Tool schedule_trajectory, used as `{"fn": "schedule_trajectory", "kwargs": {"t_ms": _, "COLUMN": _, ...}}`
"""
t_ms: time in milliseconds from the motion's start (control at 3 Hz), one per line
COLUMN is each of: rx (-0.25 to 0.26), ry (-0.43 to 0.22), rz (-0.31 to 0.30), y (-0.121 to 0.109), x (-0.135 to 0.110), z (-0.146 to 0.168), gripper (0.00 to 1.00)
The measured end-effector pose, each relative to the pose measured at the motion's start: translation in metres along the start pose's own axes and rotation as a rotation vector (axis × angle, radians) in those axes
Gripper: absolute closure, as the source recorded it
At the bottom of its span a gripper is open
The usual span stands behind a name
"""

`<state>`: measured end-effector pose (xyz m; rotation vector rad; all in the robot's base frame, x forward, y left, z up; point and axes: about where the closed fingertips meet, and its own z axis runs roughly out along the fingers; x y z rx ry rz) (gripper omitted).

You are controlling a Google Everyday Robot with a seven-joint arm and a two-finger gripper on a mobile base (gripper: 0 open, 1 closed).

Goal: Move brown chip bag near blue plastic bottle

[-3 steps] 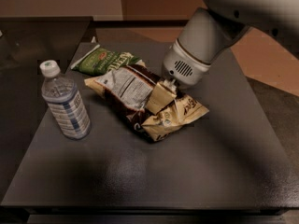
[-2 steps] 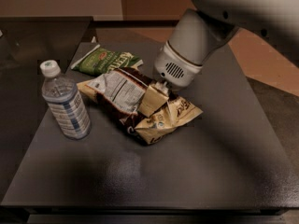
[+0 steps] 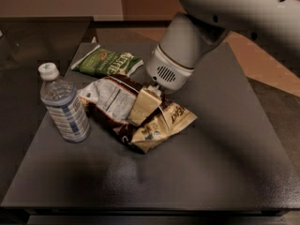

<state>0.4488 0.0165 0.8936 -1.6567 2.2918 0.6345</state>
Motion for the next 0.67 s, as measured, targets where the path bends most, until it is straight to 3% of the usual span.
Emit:
{"fn": "schedule_trajectory", "kwargs": {"t_ms": 333, "rx": 0.002, "ry": 0.0, "rz": -0.003, "y": 0.0011, "x": -0.0009, "z": 0.0, "gripper": 0.0}}
{"fn": "schedule_trajectory", "kwargs": {"t_ms": 667, "rx": 0.002, "ry": 0.0, "rz": -0.003, "y": 0.0012, "x": -0.0009, "z": 0.0, "gripper": 0.0}}
